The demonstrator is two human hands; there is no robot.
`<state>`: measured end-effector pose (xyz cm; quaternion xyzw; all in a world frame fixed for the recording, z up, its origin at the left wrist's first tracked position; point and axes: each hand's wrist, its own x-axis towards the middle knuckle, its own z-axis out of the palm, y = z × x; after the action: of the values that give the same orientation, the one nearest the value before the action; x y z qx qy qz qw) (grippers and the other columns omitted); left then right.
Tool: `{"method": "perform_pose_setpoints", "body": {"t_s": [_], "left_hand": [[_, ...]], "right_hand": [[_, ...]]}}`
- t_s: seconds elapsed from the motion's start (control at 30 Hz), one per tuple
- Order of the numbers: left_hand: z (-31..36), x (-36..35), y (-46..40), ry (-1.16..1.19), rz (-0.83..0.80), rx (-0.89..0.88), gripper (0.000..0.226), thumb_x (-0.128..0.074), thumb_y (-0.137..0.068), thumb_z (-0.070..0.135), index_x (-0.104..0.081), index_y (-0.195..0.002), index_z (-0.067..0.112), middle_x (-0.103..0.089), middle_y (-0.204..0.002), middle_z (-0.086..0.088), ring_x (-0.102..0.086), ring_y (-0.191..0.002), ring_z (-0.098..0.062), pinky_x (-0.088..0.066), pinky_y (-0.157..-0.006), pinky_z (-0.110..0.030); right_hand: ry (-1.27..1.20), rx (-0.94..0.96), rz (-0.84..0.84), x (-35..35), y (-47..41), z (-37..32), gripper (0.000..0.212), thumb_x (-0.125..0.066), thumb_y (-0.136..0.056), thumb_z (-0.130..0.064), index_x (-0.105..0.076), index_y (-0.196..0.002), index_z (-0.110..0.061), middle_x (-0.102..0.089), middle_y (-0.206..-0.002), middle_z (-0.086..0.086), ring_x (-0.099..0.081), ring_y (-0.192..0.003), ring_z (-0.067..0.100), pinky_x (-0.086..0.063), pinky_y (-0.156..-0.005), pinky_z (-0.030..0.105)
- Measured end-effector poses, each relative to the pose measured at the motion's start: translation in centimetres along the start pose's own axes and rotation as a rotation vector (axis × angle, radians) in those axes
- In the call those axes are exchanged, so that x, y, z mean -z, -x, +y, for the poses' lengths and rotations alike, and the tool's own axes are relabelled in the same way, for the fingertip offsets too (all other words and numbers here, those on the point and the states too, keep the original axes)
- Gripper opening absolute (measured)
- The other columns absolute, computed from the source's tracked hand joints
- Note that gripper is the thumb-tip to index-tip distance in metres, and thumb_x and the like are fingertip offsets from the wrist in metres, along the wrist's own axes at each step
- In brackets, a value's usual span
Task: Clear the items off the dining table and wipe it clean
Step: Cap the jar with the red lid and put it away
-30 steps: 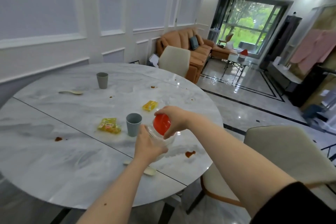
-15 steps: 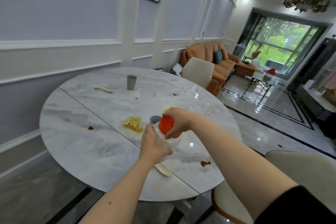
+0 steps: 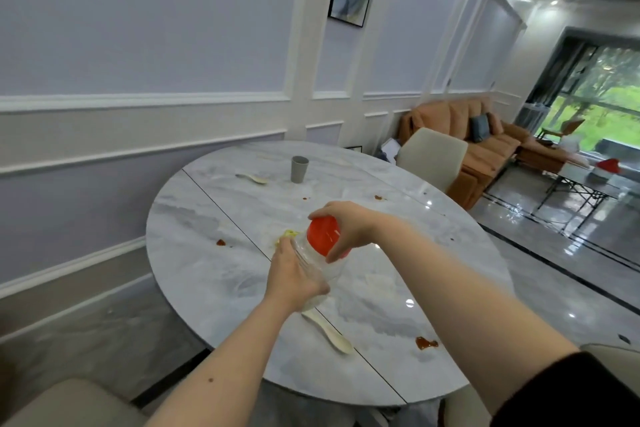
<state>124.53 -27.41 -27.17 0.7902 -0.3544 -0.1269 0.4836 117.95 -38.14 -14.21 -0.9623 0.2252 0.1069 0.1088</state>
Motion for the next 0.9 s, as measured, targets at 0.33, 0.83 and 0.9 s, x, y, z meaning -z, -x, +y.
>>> {"method": "perform_pose_setpoints", "body": {"t_s": [0.33, 0.83, 0.9], "left_hand": [[1.2, 0.0, 0.5, -0.012, 0.042, 0.017, 0.092, -0.087, -0.041, 0.031, -0.031, -0.113, 0.018, -0.045, -0.111, 0.001, -0.050, -0.102, -0.018, -0.049, -0.084, -0.030], [1.8, 1.1, 2.5, 0.010, 0.096, 0.088, 0.090, -0.087, -0.042, 0.032, -0.030, -0.111, 0.019, -0.044, -0.113, 0.003, -0.050, -0.102, -0.018, -0.050, -0.082, -0.030], [1.8, 1.4, 3.0, -0.002, 0.117, 0.105, 0.088, -0.087, -0.041, 0.032, -0.030, -0.108, 0.020, -0.044, -0.111, 0.003, -0.051, -0.099, -0.018, -0.050, -0.080, -0.031]], "right_hand": [[0.025, 0.059, -0.014, 0.5, 0.2, -0.1, 0.087, -0.081, -0.069, -0.033, -0.033, -0.141, -0.030, -0.038, -0.141, -0.001, -0.037, -0.129, 0.025, -0.044, -0.098, 0.041], [0.091, -0.005, -0.023, 0.5, 0.1, -2.3, 0.085, -0.077, -0.061, -0.059, -0.044, -0.131, -0.024, -0.049, -0.129, -0.001, -0.051, -0.114, 0.024, -0.051, -0.092, 0.044], [0.112, 0.002, -0.017, 0.6, 0.4, -2.8, 0.087, -0.076, -0.059, -0.062, -0.045, -0.130, -0.023, -0.051, -0.127, -0.001, -0.052, -0.112, 0.025, -0.051, -0.091, 0.044]]}}
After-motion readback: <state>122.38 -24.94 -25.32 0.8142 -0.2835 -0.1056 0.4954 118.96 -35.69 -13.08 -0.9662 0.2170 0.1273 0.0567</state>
